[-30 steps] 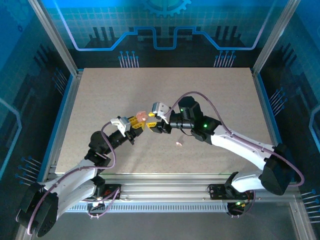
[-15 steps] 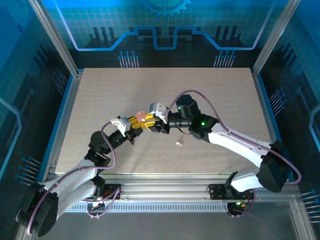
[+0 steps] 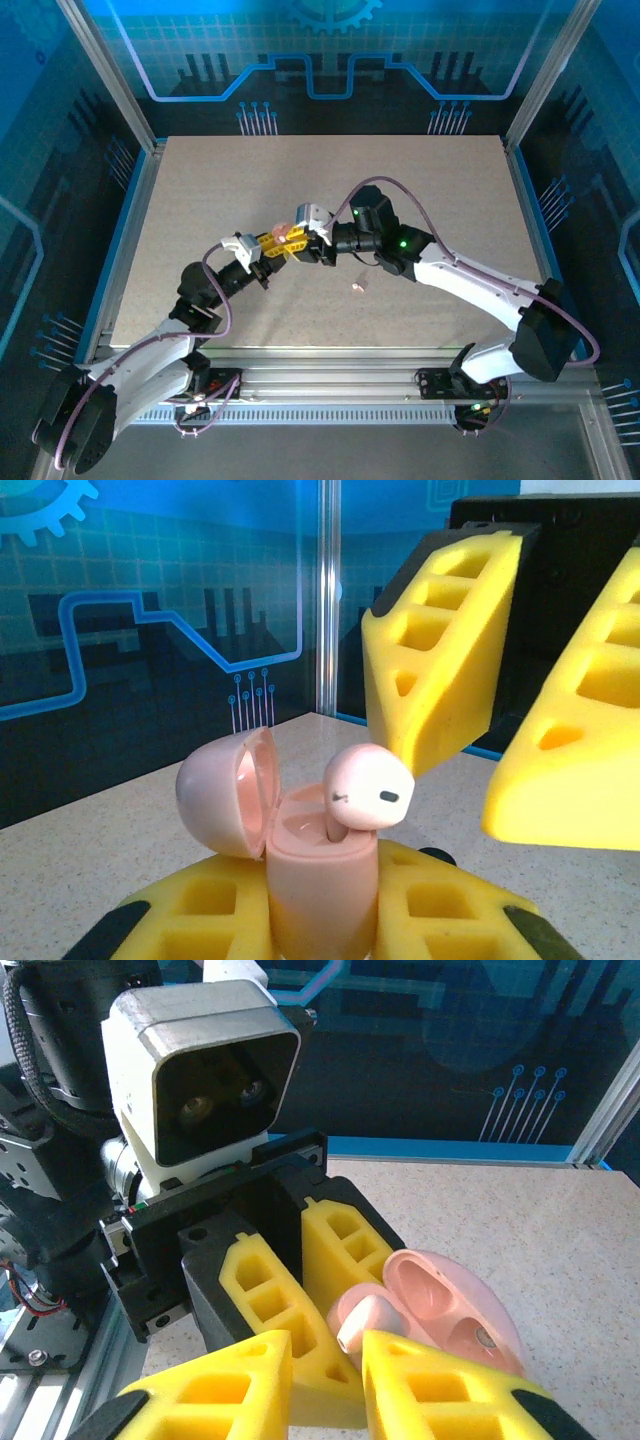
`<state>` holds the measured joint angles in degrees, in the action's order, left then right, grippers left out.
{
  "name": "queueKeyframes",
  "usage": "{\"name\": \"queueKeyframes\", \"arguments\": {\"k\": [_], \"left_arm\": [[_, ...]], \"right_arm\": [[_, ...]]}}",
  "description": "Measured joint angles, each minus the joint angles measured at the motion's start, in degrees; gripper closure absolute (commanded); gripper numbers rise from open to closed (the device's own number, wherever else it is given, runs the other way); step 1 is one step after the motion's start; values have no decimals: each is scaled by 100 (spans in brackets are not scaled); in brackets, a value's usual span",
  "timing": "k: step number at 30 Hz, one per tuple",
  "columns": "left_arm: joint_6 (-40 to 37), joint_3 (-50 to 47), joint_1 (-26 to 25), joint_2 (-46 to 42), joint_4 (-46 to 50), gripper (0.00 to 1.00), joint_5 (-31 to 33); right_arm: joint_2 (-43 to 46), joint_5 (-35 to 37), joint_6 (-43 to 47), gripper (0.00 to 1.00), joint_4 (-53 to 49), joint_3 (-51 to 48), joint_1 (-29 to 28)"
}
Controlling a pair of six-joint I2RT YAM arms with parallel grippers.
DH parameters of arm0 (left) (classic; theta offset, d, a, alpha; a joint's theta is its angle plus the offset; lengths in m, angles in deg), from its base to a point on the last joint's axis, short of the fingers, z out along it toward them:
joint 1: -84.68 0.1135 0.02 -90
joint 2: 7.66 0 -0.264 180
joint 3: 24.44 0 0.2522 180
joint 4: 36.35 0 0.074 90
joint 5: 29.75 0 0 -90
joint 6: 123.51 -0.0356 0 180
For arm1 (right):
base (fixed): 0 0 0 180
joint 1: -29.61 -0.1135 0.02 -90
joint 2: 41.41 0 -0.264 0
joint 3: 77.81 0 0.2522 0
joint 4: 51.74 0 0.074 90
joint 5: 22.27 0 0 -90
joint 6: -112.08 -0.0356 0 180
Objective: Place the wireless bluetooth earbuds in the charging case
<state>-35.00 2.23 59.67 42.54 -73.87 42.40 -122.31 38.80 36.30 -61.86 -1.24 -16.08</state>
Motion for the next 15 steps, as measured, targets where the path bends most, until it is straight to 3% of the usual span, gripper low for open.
{"name": "queueKeyframes", "arguments": {"k": [15], "left_arm": [[0, 0, 0, -2, 48, 84, 0]], "right_arm": [[-210, -103, 0, 78, -68, 240, -26]]}}
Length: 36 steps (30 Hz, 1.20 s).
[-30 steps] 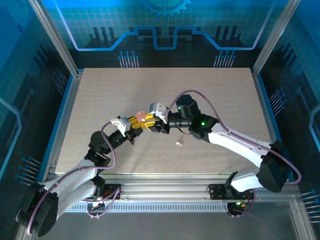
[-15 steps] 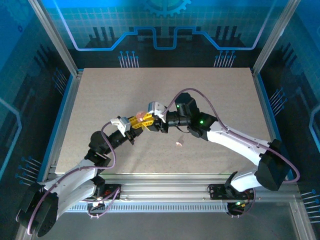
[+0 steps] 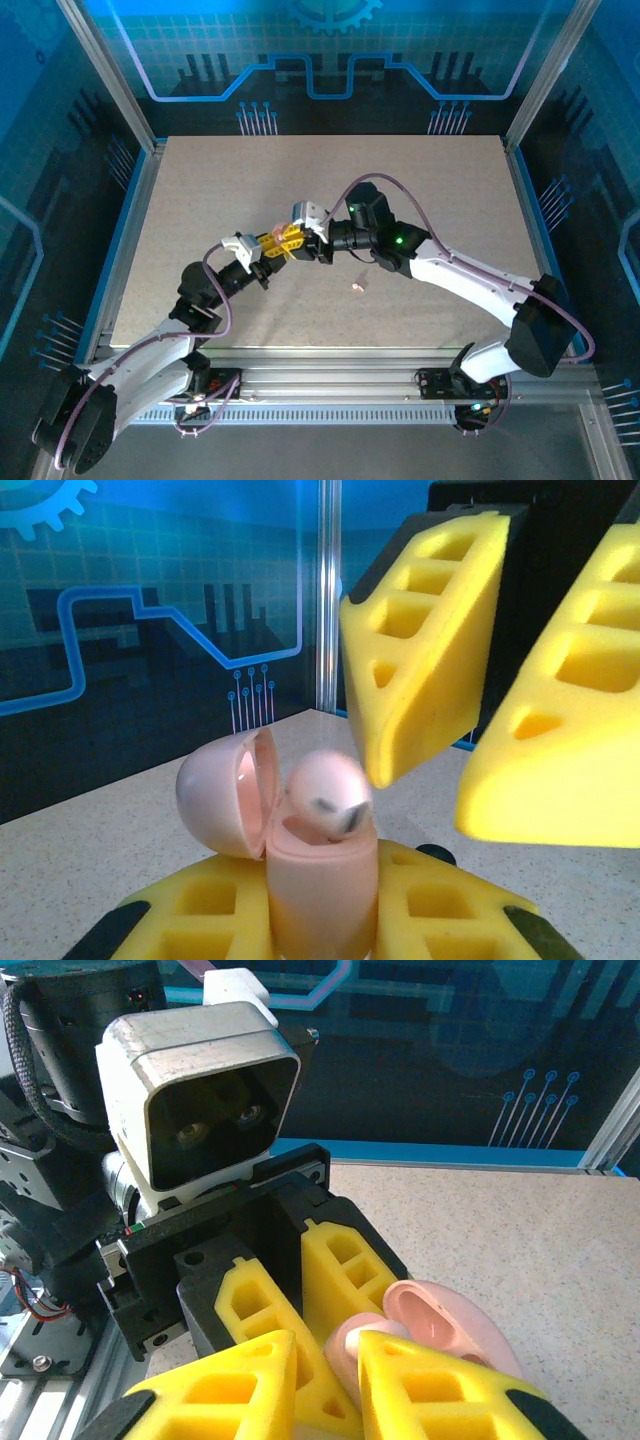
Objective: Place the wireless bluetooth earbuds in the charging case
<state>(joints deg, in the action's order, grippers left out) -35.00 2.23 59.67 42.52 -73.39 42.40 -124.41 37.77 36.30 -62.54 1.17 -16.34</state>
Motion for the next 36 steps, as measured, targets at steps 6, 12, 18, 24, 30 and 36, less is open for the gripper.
{"name": "queueKeyframes", "arguments": {"k": [6, 12, 18, 24, 30, 36], "left_arm": [[0, 0, 0, -4, 2, 84, 2], [0, 0, 0, -39, 59, 84, 4], [-2, 0, 0, -55, 175, 84, 57], [-20, -2, -4, -149, 387, 84, 162], [-201, -79, -146, -260, 658, 84, 350], [-330, -149, -173, -256, 896, 84, 518]], "right_arm": [[-92, 13, -26, 78, -26, 103, -15], [35, 175, -90, 77, -76, 44, -9], [859, 667, -164, 77, -1043, -138, 127], [1150, 1493, -168, 77, -2850, -125, 365], [527, 2212, -173, 74, -4310, -105, 597], [-708, 2535, -227, 74, -4983, 92, 682]]}}
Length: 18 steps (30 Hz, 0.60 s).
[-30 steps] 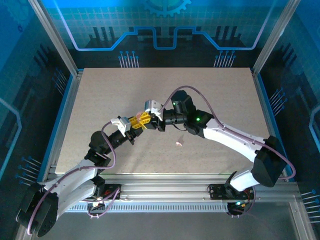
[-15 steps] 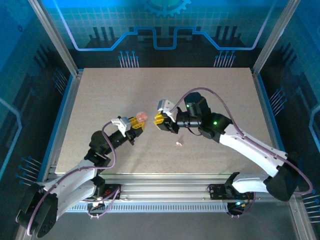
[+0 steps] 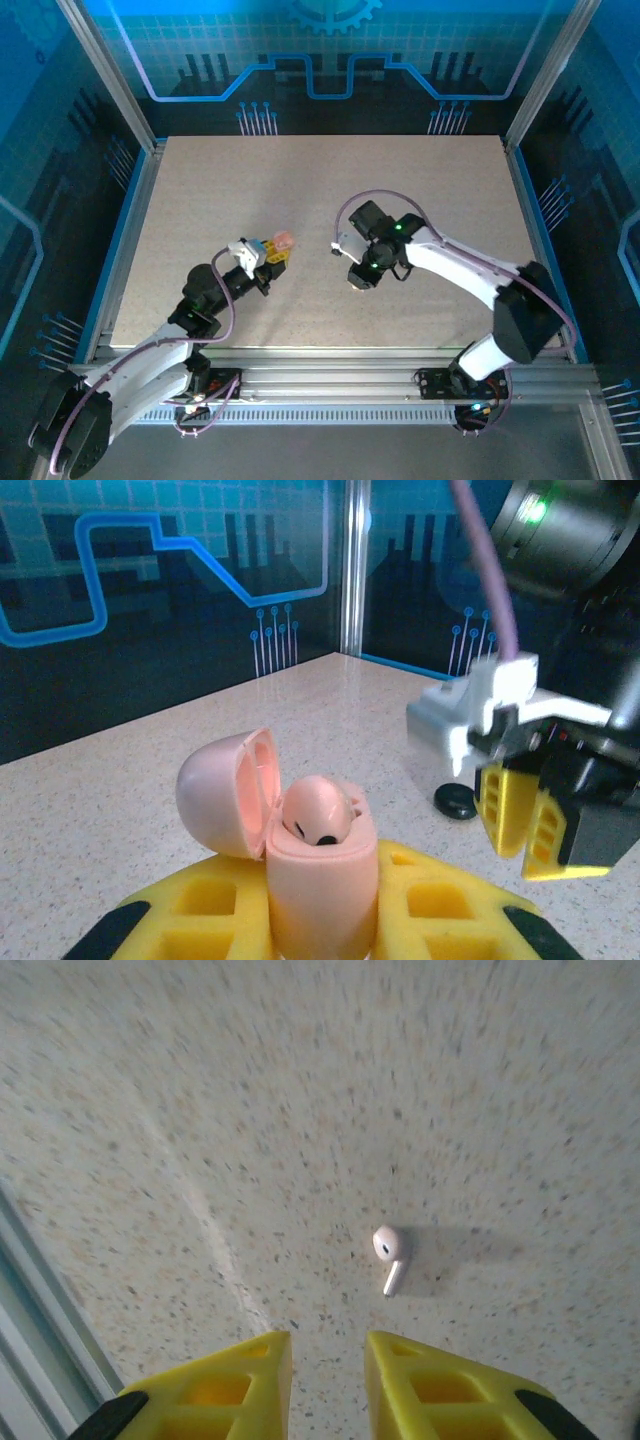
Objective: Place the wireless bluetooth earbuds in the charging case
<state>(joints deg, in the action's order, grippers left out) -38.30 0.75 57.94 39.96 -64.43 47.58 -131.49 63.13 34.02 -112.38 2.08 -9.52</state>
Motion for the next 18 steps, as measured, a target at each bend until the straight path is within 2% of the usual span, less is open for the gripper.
{"name": "queueKeyframes", "arguments": {"k": [10, 18], "left_arm": [[-31, 0, -2, -11, 166, 84, 94], [-33, 2, -2, -79, 223, 84, 136]], "right_arm": [[-1158, 149, -632, 69, -289, 553, 0], [-1665, 426, -1012, 68, -354, 774, 0]]}}
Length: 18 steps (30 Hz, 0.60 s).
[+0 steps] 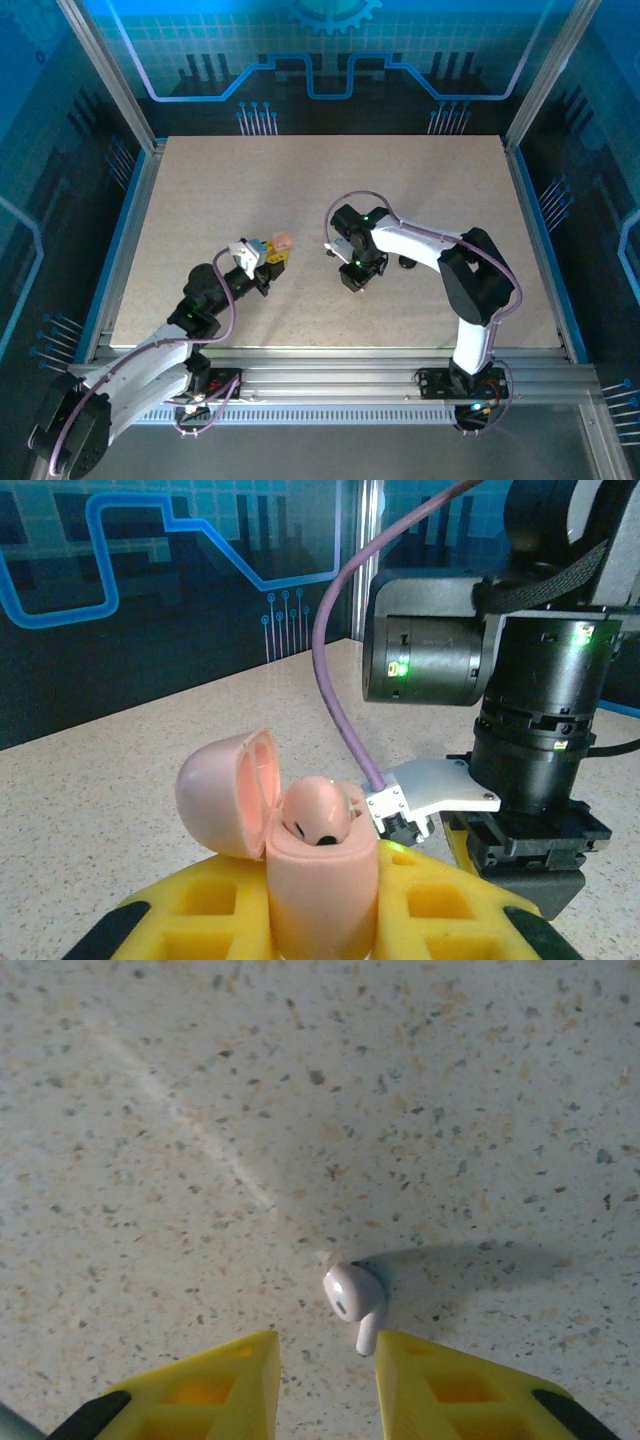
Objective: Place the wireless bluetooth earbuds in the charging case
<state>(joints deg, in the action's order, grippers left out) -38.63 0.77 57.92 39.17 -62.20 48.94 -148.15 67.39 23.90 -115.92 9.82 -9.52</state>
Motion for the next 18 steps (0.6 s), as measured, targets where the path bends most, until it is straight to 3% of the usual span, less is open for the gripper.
{"name": "queueKeyframes", "arguments": {"k": [18], "left_arm": [[0, -2, -4, -52, 42, 84, 17]], "right_arm": [[-413, 192, -173, 68, 4, 170, -17]]}}
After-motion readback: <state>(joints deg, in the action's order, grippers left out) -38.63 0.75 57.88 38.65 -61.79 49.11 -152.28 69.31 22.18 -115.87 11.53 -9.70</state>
